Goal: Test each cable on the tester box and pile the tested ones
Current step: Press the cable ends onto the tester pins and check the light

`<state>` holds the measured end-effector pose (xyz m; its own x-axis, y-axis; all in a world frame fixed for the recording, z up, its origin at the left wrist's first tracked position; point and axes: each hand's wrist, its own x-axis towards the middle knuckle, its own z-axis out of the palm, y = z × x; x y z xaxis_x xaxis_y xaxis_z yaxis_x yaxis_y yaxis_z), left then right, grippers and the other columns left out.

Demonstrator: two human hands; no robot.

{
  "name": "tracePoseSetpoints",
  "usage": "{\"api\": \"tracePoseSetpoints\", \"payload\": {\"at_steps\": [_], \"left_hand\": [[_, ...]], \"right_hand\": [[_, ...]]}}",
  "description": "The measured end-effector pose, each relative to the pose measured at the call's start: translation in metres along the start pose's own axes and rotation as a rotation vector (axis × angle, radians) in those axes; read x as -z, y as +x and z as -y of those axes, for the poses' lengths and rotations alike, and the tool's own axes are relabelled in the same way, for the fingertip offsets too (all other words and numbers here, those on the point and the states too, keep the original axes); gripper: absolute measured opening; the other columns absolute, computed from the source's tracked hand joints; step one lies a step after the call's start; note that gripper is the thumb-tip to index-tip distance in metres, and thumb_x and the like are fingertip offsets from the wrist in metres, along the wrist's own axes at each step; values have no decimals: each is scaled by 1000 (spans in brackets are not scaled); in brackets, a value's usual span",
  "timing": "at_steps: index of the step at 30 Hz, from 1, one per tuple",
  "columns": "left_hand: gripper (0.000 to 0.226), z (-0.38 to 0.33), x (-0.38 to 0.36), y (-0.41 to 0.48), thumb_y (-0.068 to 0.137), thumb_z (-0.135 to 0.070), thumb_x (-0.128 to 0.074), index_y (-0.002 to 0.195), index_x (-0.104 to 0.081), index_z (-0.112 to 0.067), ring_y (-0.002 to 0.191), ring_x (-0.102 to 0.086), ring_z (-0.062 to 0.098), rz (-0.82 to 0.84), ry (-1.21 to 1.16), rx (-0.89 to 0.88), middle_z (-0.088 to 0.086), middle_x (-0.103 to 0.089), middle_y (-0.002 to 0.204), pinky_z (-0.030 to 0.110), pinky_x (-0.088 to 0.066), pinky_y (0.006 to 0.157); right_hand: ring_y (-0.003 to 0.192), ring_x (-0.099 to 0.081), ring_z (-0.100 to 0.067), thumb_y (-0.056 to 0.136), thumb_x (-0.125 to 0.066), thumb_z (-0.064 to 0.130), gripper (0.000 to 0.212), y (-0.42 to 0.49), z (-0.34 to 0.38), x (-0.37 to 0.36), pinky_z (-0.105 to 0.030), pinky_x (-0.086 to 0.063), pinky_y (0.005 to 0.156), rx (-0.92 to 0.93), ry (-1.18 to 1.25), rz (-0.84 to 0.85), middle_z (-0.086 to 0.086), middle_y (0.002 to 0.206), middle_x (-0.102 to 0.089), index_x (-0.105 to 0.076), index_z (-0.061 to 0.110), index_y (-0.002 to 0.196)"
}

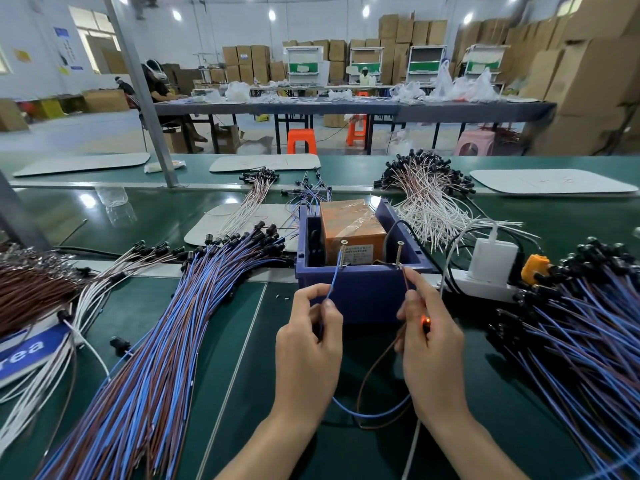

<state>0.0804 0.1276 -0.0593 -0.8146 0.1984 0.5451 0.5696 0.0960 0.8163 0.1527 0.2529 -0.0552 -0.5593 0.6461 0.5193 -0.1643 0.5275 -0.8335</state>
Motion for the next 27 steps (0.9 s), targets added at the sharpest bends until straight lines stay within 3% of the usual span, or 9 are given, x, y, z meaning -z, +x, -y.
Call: {"api": "tracePoseSetpoints", "payload": {"at_steps": [8,18,27], "left_hand": [[9,-1,0,0,98,-32,-49,102,-54,-38,46,-38,6,-8,-3,11,-11,-52,57,17,-32,47],[9,-2,0,-1,97,-33,-48,102,-53,-38,45,-34,6,3,3,2,0,-50,57,22,-30,45],[10,-3,0,-1,96,-35,-47,103,-54,-35,45,-34,9,-3,23,-31,3,-51,59,26,-30,45]], "right_hand": [[50,-55,-11,106,-40,33,34,0,0,0,-14,-44,50,9,11,-5,12,80,-59,-55,38,136],[50,-56,-10,105,-40,37,35,1,0,1,-13,-44,49,8,17,-2,13,81,-60,-55,36,136],[50,-56,-10,107,-40,37,32,1,-1,-1,-16,-45,49,42,-4,-1,8,77,-61,-54,51,131]]}}
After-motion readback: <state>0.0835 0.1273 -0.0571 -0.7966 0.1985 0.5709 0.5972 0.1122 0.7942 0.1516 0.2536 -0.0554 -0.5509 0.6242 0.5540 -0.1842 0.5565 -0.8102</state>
